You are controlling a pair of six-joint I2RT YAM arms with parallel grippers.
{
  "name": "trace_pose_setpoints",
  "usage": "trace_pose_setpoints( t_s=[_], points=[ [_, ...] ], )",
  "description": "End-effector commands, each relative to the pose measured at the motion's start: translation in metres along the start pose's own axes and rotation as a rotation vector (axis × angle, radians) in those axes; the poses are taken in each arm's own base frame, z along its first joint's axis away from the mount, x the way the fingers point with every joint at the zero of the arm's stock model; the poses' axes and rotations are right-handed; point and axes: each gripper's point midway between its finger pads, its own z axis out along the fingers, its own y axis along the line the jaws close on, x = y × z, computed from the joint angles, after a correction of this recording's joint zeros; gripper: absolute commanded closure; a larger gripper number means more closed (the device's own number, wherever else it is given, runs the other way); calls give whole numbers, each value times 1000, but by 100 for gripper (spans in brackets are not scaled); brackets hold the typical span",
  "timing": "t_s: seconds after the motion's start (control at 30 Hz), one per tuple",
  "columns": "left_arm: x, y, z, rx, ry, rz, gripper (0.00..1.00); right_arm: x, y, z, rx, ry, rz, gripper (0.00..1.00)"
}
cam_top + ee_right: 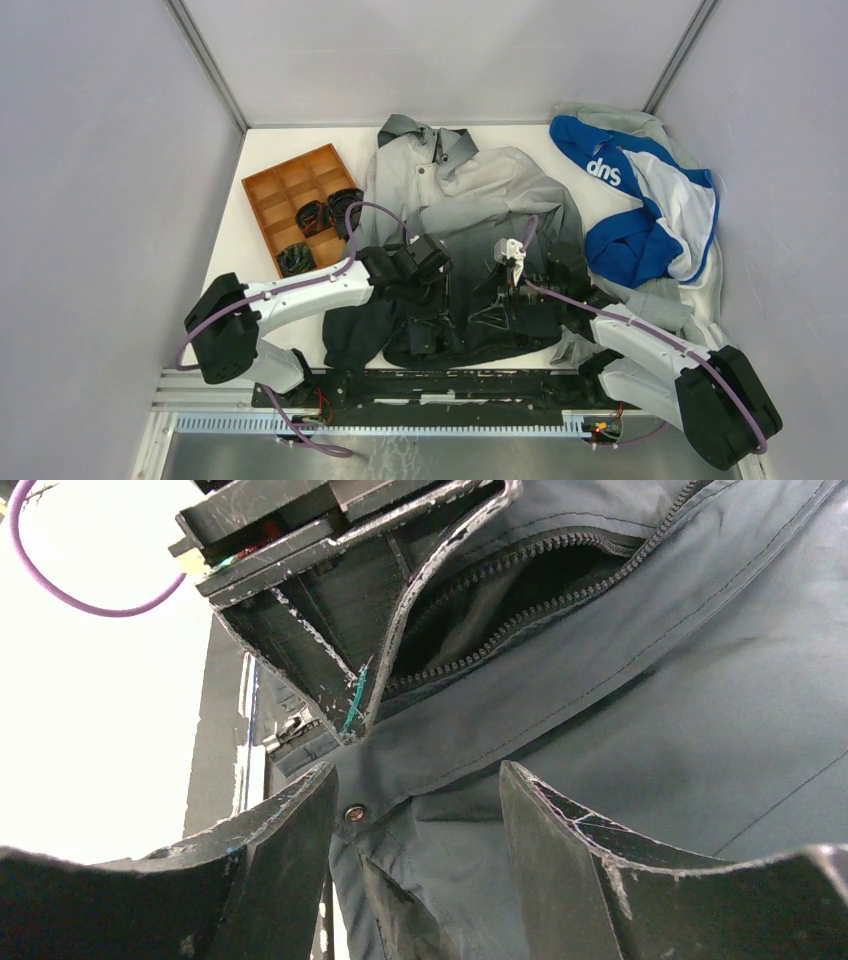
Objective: Zip up the jacket
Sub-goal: Adjust the zipper on the jacket.
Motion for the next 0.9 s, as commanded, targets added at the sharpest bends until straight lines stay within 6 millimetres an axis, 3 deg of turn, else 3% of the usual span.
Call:
trace_pose_setpoints(
  t_s=[0.0, 0.23, 0.4, 0.53, 0.7, 0.87],
  points=[
    [-1, -16, 5, 84, 7, 29, 70, -14, 0, -2, 2, -38, -37, 34],
    [6, -13, 15, 96, 42, 27, 72, -24, -1, -6, 6, -44, -27, 34],
    [1, -18, 14, 123, 20, 56, 96, -28, 1, -9, 6, -48, -11, 34],
    [-14, -38, 6, 219, -72, 139, 98, -38, 7, -12, -6, -84, 85, 33],
    [-43, -74, -20, 422, -298, 240, 98, -57, 11, -19, -15, -168, 254, 32],
    [-70, -91, -43, 541, -524, 295, 98, -56, -7, -30, 69, -158, 376, 29]
  ],
)
